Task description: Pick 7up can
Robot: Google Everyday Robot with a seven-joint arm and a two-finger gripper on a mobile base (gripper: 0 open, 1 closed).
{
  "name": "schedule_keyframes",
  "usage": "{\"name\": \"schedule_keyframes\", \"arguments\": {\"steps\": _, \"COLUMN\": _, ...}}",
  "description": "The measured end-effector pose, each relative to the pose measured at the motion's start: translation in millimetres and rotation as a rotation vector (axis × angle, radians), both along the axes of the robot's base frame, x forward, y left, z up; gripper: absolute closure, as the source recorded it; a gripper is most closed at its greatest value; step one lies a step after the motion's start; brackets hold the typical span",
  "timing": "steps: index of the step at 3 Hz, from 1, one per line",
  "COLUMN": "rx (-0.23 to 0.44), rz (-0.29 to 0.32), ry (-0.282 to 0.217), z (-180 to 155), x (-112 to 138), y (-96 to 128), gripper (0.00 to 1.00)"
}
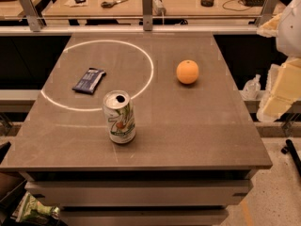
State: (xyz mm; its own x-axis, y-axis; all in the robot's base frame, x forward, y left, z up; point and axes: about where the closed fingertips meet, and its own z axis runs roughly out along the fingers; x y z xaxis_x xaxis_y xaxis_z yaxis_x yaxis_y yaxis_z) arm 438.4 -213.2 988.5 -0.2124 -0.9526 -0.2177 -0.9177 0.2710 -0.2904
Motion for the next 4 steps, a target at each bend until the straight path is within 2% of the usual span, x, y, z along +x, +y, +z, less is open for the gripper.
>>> {"name": "schedule_keyframes", "arguments": {"steps": 1, "rx": 0.000, "rz": 0.000, "ry": 0.000, "z": 0, "x": 0, "y": 0, "gripper": 0.00}}
{"name": "schedule_keyframes", "arguments": {"steps": 2, "rx": 0.092, "rz": 0.019, "ry": 0.015, "z": -5, "x": 4, "y": 9, "gripper": 0.00}}
{"name": "schedule_keyframes", "arguments": {"steps": 3, "rx": 0.280, "rz": 0.059, "ry": 0.032, "z": -27, "x": 14, "y": 20, "gripper": 0.00}}
{"name": "schedule_keyframes", "arguments": {"steps": 4, "rx": 0.488, "rz": 0.105, "ry": 0.047, "z": -42, "x": 15, "y": 44, "gripper": 0.00}}
